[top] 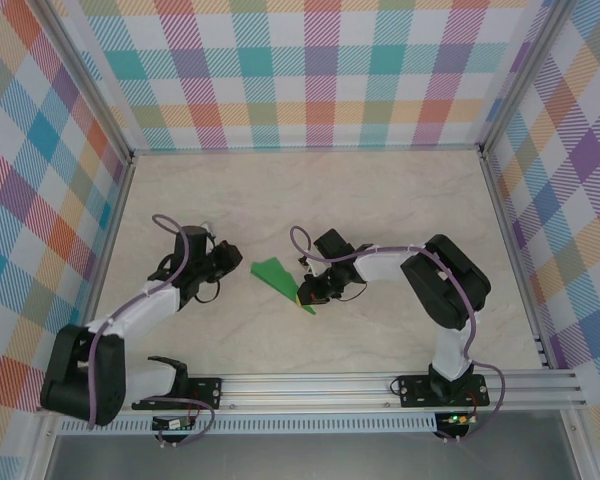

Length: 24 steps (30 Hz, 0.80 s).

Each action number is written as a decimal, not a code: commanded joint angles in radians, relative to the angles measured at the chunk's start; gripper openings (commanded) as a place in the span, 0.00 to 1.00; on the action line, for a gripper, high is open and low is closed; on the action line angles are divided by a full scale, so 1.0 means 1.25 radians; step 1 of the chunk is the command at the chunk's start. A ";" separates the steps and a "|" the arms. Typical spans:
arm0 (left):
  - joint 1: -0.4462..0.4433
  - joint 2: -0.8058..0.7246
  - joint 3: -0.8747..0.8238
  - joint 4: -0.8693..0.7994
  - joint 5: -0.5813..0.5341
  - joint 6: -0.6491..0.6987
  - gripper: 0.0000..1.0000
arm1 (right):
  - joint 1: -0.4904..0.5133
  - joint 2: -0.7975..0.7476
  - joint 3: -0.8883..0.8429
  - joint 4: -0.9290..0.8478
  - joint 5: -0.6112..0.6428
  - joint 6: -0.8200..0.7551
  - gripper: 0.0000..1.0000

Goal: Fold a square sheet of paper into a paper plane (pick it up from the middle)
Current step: Fold the wing for the fifth time at the center of the table.

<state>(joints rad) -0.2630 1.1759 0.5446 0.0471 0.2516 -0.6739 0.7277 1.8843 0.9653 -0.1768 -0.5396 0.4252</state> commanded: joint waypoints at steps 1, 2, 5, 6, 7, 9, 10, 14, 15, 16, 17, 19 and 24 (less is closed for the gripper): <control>-0.047 -0.046 -0.035 -0.014 0.015 -0.044 0.09 | 0.002 0.072 -0.051 -0.169 0.113 -0.021 0.01; -0.061 -0.049 -0.037 -0.015 0.014 -0.048 0.09 | 0.002 0.072 -0.051 -0.169 0.112 -0.022 0.01; -0.108 -0.031 -0.039 0.005 0.018 -0.069 0.09 | 0.002 0.073 -0.053 -0.169 0.111 -0.022 0.01; -0.127 -0.013 -0.036 0.022 0.021 -0.075 0.09 | 0.002 0.074 -0.053 -0.169 0.111 -0.021 0.00; -0.144 0.004 -0.031 0.032 0.024 -0.076 0.09 | 0.002 0.075 -0.053 -0.169 0.111 -0.021 0.00; -0.188 0.058 -0.010 0.044 0.018 -0.076 0.08 | 0.002 0.074 -0.052 -0.168 0.111 -0.020 0.00; -0.205 0.086 0.001 0.055 0.017 -0.077 0.07 | 0.002 0.076 -0.052 -0.167 0.110 -0.018 0.00; -0.279 0.215 0.052 0.097 0.021 -0.083 0.04 | 0.002 0.077 -0.051 -0.165 0.109 -0.014 0.00; -0.296 0.242 0.063 0.109 0.020 -0.084 0.04 | 0.002 0.079 -0.051 -0.164 0.109 -0.014 0.00; -0.309 0.264 0.071 0.117 0.019 -0.085 0.04 | 0.002 0.079 -0.052 -0.165 0.110 -0.014 0.00; -0.323 0.289 0.081 0.126 0.018 -0.087 0.04 | 0.002 0.079 -0.053 -0.164 0.110 -0.014 0.00; -0.344 0.331 0.099 0.137 0.018 -0.089 0.03 | 0.001 0.081 -0.053 -0.163 0.110 -0.014 0.00; -0.364 0.397 0.098 0.132 -0.024 -0.087 0.02 | 0.002 0.083 -0.053 -0.164 0.111 -0.016 0.00</control>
<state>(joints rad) -0.6861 1.6112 0.6624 0.1886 0.2665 -0.7746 0.7078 1.8908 0.9661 -0.2001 -0.5697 0.4374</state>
